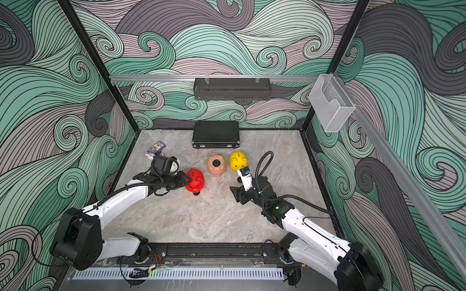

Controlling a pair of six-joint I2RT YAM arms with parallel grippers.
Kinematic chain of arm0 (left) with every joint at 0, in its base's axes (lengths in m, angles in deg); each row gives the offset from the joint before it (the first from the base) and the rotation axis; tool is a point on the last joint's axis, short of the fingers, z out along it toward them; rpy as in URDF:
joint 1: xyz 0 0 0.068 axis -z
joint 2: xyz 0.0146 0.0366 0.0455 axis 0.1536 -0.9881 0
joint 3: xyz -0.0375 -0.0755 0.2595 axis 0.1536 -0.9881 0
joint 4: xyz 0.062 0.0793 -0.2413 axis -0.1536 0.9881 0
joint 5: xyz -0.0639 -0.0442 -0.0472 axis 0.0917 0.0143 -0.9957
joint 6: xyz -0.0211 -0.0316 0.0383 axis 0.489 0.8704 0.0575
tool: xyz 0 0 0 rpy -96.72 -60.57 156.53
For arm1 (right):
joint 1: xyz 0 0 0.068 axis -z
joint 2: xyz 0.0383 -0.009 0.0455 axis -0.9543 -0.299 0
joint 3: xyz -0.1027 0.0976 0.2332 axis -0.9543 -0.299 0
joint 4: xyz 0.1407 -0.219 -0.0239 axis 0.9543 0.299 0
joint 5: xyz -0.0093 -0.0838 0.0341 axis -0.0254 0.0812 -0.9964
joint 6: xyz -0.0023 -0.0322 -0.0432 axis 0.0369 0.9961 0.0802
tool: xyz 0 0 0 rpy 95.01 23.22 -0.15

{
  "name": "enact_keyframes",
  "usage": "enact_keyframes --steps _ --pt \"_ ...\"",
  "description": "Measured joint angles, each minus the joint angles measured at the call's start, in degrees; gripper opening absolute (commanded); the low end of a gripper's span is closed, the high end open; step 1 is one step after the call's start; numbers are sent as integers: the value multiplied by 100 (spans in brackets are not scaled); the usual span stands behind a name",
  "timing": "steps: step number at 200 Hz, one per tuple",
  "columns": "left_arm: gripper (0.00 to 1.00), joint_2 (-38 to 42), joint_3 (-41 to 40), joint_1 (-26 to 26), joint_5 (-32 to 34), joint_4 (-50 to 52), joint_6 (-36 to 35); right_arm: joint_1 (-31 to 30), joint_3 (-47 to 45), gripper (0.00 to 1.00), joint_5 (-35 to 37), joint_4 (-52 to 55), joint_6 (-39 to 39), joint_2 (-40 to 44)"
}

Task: Close piggy banks
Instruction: Turn over the piggy bank at the center of the board.

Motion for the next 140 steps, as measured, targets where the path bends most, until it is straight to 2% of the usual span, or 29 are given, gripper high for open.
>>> enact_keyframes --steps 140 --pt "30 96 -487 -693 -868 -739 293 0 0 70 -7 -9 -2 -107"
